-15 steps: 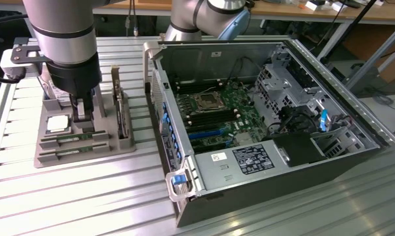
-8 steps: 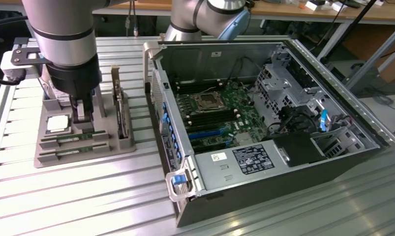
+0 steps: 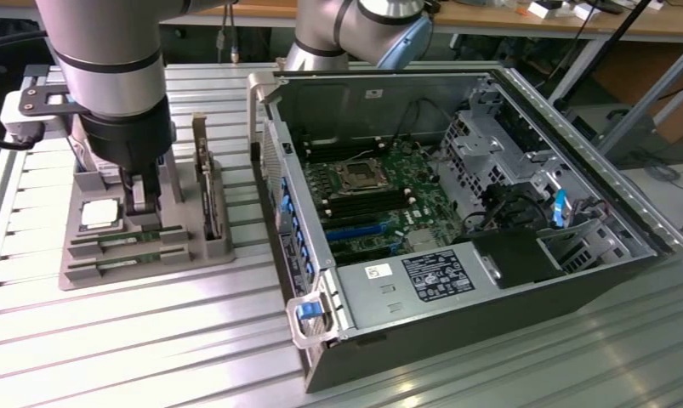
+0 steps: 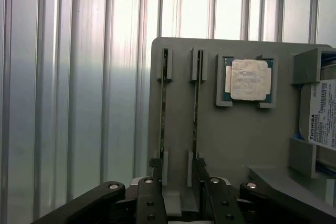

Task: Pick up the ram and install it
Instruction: 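Pick up the ram and move it above insertion slot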

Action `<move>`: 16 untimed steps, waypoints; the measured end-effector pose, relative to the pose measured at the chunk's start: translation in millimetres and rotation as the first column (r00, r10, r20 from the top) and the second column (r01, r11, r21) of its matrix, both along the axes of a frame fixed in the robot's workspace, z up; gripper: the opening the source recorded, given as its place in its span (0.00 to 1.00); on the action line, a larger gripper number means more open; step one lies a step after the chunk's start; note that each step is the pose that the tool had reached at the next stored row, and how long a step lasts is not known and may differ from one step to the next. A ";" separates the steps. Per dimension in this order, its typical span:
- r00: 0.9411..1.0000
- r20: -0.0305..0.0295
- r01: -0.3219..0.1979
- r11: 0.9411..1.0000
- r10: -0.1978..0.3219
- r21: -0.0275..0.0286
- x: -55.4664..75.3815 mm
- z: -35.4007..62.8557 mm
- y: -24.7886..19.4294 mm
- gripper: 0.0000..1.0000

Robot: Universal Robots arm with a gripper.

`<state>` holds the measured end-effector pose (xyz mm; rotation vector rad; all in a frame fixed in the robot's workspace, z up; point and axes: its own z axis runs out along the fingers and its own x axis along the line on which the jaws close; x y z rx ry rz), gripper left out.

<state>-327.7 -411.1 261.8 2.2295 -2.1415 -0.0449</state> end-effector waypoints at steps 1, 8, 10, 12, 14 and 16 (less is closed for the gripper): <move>1.000 0.000 0.000 1.000 0.000 0.000 -0.2 -0.3 0.0 0.36; 1.000 0.000 0.000 1.000 0.000 0.000 -1.5 -3.0 -0.1 0.36; 1.000 0.000 0.000 1.000 0.000 0.000 -1.9 -3.8 -0.2 0.36; 1.000 0.000 0.000 1.000 0.000 0.000 -2.2 -4.7 -0.2 0.36; 1.000 0.000 0.000 1.000 0.000 0.000 -2.4 -5.3 -0.3 0.36; 1.000 0.000 0.000 1.000 0.000 0.000 -2.7 -6.0 -0.3 0.36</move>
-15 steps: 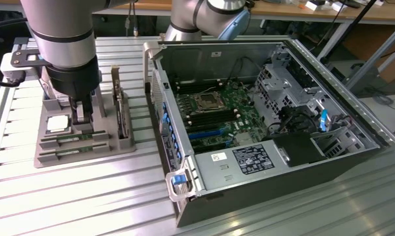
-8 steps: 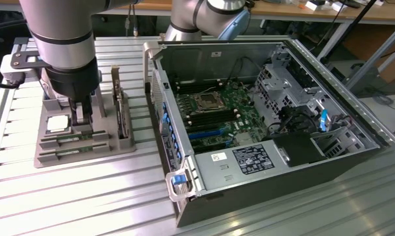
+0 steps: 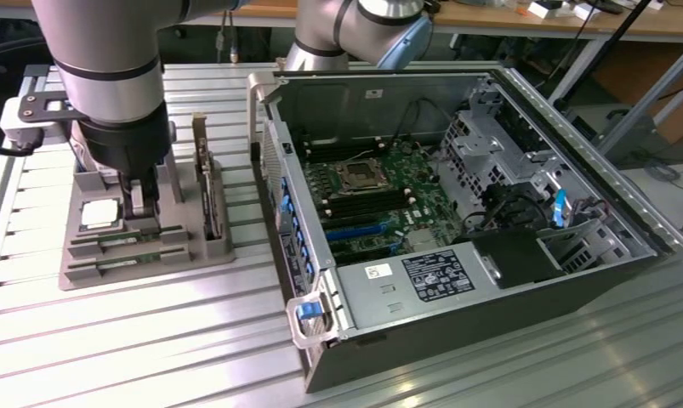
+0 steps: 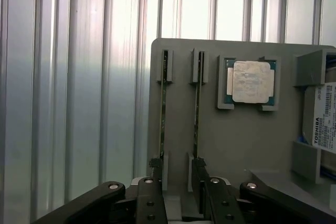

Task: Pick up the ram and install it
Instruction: 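Pick up the ram and move it above insertion slot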

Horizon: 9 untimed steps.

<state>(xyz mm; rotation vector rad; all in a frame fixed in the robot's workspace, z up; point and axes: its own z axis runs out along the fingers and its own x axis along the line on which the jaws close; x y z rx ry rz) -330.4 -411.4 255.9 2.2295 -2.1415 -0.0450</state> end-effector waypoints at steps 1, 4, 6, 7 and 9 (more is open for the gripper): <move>1.000 0.000 0.000 1.000 0.000 0.000 -0.1 -0.3 0.0 0.36; 1.000 0.000 0.000 1.000 0.000 0.000 -0.5 -1.4 -0.1 0.36; 1.000 0.000 0.000 1.000 0.000 0.000 -0.6 -1.8 -0.2 0.36; 1.000 0.000 0.000 1.000 0.000 0.000 -0.8 -2.3 -0.2 0.36; 1.000 0.000 0.000 1.000 0.000 0.000 -1.3 -3.4 -0.2 0.36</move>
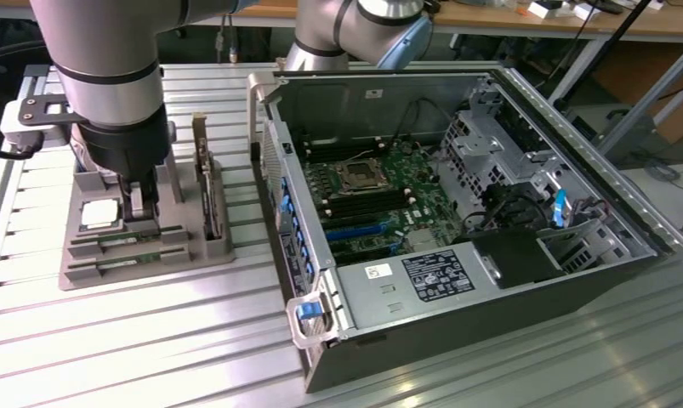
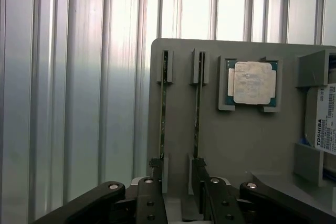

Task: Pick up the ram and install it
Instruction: 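Pick up the ram and move it above insertion slot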

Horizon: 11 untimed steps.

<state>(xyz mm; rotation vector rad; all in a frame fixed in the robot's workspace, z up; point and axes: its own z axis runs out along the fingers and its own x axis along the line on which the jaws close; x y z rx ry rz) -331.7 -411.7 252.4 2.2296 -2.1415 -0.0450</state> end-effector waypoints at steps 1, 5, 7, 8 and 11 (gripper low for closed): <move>1.000 0.000 0.000 1.000 0.000 0.000 -0.6 -0.4 -0.1 0.36; 1.000 0.000 0.000 1.000 0.000 0.000 -6.3 -2.4 -1.4 0.36; 1.000 0.000 0.000 1.000 0.000 0.000 -10.2 -4.2 -4.7 0.36; 1.000 0.000 0.000 1.000 0.000 0.000 -11.2 -5.4 -7.1 0.36; 1.000 0.000 0.000 1.000 0.000 0.000 -14.0 -8.8 -12.4 0.36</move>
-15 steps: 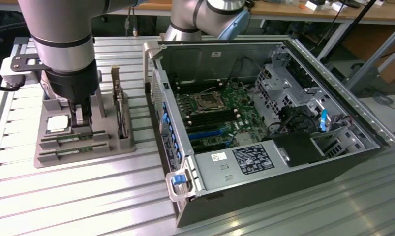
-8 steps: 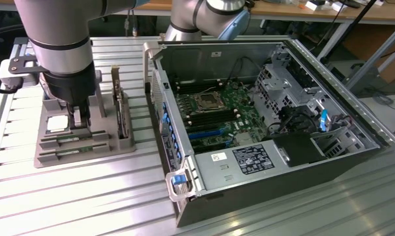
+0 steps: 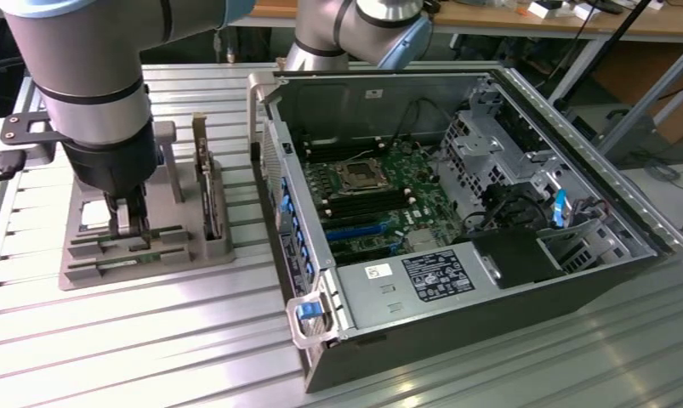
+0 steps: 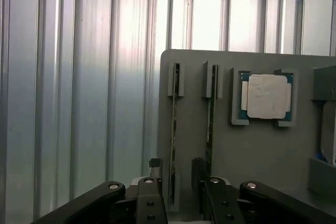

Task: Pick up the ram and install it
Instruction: 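Pick up the ram and move it above insertion slot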

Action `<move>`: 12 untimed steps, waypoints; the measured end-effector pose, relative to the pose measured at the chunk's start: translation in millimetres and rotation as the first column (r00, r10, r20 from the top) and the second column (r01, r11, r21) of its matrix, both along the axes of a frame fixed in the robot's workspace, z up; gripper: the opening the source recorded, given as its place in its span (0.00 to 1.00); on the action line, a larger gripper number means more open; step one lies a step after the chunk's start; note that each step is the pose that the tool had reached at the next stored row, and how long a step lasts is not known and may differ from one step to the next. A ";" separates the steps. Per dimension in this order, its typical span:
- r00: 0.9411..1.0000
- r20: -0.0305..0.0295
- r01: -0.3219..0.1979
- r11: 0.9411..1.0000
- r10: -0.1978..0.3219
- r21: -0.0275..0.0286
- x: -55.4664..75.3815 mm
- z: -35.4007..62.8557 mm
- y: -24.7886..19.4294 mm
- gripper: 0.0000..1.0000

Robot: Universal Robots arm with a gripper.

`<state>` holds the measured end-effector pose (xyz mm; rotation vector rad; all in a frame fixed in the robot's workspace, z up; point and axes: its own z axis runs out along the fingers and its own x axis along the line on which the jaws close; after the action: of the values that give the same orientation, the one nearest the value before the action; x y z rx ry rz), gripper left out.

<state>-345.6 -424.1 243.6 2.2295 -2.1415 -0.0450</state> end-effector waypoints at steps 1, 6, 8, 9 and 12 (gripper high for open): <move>1.000 0.000 0.000 1.000 0.000 0.000 -1.1 -0.9 -0.5 0.36; 1.000 0.000 -0.001 1.000 0.001 0.000 -7.2 -8.5 -1.0 0.36; 1.000 0.000 -0.001 1.000 0.001 0.000 -7.6 -11.7 -1.2 0.36; 1.000 0.000 -0.001 1.000 0.001 0.000 -7.8 -13.4 -1.4 0.36; 1.000 0.000 -0.001 1.000 0.001 0.000 -8.5 -17.7 -2.7 0.36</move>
<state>-354.1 -426.8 225.8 2.2306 -2.1405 -0.0449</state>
